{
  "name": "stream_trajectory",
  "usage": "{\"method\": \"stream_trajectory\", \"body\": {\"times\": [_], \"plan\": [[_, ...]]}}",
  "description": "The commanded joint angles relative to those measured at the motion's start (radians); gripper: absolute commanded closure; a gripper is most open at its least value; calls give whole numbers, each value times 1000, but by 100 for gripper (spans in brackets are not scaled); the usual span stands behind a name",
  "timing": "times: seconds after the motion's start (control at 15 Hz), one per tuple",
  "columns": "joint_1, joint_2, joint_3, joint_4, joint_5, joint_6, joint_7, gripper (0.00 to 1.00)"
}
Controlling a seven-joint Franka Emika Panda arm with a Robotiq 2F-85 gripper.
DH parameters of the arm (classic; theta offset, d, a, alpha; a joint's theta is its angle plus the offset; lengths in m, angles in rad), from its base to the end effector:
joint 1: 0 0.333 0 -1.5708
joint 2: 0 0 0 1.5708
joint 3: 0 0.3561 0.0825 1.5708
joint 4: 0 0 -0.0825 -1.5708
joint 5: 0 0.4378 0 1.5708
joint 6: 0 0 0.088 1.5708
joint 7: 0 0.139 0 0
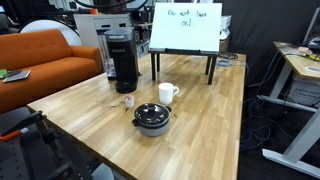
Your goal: Open the water reservoir lid on the Keurig machine
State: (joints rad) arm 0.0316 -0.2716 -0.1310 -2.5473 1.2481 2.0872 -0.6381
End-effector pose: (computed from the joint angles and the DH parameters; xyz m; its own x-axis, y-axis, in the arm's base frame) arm 0.4703 0.0280 0.3661 0.9574 -0.2814 0.0647 -0.0879 -0.4976 -0.8629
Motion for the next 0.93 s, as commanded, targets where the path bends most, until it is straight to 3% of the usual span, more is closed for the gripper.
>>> {"method": "stream_trajectory", "body": {"times": [0.0,0.6,0.87], "plan": [[-33,1,30,1,4,-9,-1,0],[-50,13,27,-76,303,-23,-46,0],[-62,19,46,-82,278,-19,-35,0]]}}
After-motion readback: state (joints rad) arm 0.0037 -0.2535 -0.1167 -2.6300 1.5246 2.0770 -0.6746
